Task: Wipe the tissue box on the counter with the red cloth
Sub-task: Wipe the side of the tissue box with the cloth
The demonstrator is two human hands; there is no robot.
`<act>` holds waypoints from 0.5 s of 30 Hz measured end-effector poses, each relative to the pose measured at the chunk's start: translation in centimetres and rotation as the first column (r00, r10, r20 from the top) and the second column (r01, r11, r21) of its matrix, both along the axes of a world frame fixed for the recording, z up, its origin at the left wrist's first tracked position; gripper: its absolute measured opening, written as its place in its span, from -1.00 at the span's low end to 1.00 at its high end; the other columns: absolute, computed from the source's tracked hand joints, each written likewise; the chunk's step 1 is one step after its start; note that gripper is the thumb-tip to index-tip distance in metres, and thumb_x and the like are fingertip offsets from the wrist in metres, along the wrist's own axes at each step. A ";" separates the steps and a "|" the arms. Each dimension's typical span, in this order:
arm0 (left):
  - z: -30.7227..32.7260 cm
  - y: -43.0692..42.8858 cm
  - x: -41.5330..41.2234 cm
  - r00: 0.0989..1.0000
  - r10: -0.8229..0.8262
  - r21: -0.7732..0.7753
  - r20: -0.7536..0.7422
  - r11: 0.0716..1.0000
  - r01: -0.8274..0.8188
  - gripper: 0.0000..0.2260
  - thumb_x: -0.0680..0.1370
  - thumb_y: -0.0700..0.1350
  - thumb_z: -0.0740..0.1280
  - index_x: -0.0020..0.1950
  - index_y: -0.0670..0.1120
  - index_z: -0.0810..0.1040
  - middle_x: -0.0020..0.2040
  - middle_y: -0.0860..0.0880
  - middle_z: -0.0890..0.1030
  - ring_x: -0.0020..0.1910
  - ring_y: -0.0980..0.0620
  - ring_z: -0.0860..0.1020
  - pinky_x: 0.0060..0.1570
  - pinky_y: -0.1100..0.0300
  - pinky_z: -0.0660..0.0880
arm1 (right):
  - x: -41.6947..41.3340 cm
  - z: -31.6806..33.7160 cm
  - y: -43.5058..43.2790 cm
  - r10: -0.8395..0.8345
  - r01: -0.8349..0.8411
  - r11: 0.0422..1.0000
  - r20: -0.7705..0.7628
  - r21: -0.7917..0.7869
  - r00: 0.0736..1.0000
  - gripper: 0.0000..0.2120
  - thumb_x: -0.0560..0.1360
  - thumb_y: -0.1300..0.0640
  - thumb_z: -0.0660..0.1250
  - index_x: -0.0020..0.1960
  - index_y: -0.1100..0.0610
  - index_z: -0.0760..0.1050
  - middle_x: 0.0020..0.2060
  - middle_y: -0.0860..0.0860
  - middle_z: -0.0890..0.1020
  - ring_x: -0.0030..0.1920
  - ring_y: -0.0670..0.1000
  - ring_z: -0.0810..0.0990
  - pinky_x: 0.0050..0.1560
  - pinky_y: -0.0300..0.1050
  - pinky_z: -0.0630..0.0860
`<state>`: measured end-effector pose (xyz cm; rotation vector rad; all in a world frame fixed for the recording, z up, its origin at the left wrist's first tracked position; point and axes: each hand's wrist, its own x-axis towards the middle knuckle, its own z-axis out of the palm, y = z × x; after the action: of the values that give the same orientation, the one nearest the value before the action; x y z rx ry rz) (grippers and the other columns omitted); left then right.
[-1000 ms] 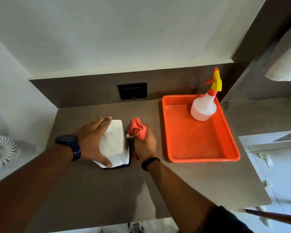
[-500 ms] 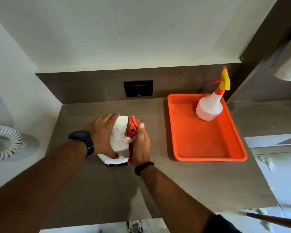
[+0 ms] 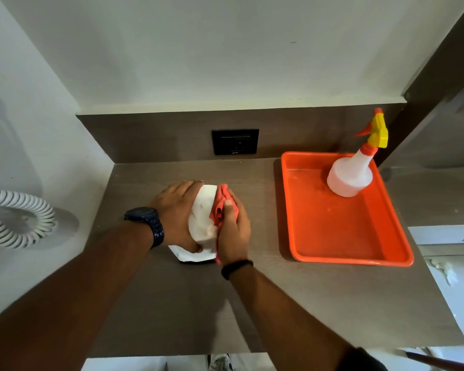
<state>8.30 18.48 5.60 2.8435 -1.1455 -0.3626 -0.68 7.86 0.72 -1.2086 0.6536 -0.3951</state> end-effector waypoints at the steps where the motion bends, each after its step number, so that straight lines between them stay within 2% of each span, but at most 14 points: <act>1: 0.0 0.0 0.0 1.000 -0.001 0.004 0.004 1.000 0.001 0.23 -0.02 0.32 0.52 0.48 -0.06 0.00 0.48 -0.09 0.22 0.42 -0.11 0.19 0.36 0.03 0.20 | 0.7 0.1 -0.6 0.017 -0.017 1.000 -0.030 -0.013 0.999 -0.52 0.46 -0.16 0.19 0.31 -0.02 0.54 0.27 -0.05 0.62 0.32 -0.05 0.54 0.42 0.12 0.41; 4: 0.0 -0.1 0.0 1.000 0.007 0.025 -0.001 1.000 -0.007 0.26 -0.02 0.31 0.53 0.49 -0.05 -0.04 0.50 -0.07 0.18 0.44 -0.10 0.15 0.38 0.04 0.17 | 1.1 -0.7 -1.2 0.039 -0.038 0.999 -0.114 0.017 0.993 -0.52 0.44 -0.11 0.17 0.28 -0.02 0.56 0.24 -0.01 0.64 0.30 0.02 0.56 0.41 0.16 0.41; 8: -0.1 0.0 0.0 1.000 0.015 0.024 -0.004 1.000 -0.015 0.26 -0.03 0.37 0.48 0.49 -0.03 -0.05 0.50 -0.06 0.18 0.44 -0.09 0.15 0.39 0.02 0.18 | -1.9 -2.3 0.4 0.026 -0.019 0.997 -0.098 0.069 0.995 -0.62 0.47 -0.09 0.18 0.24 -0.18 0.56 0.23 -0.17 0.63 0.30 -0.11 0.54 0.43 0.12 0.40; 12: -0.2 0.0 0.3 1.000 0.001 0.017 0.005 1.000 -0.001 0.25 -0.03 0.41 0.48 0.48 -0.06 0.00 0.47 -0.09 0.23 0.42 -0.12 0.21 0.39 -0.02 0.22 | -1.7 -1.3 0.9 -0.012 0.012 0.999 0.006 0.032 1.000 -0.62 0.49 -0.06 0.22 0.27 -0.07 0.55 0.25 -0.05 0.63 0.30 -0.03 0.56 0.39 0.15 0.45; 15: -0.4 0.1 0.4 1.000 0.001 0.003 0.012 1.000 -0.001 0.21 -0.05 0.39 0.44 0.45 -0.04 0.05 0.44 -0.08 0.28 0.38 -0.11 0.26 0.36 -0.02 0.27 | 1.0 -0.3 -0.7 0.027 -0.026 0.999 0.035 -0.019 0.999 -0.65 0.48 0.00 0.24 0.24 -0.02 0.56 0.25 0.03 0.63 0.29 0.00 0.56 0.40 0.14 0.44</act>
<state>8.70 18.59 5.21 2.8528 -1.1472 -0.3477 0.27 7.13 0.44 -1.2241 0.6041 -0.4004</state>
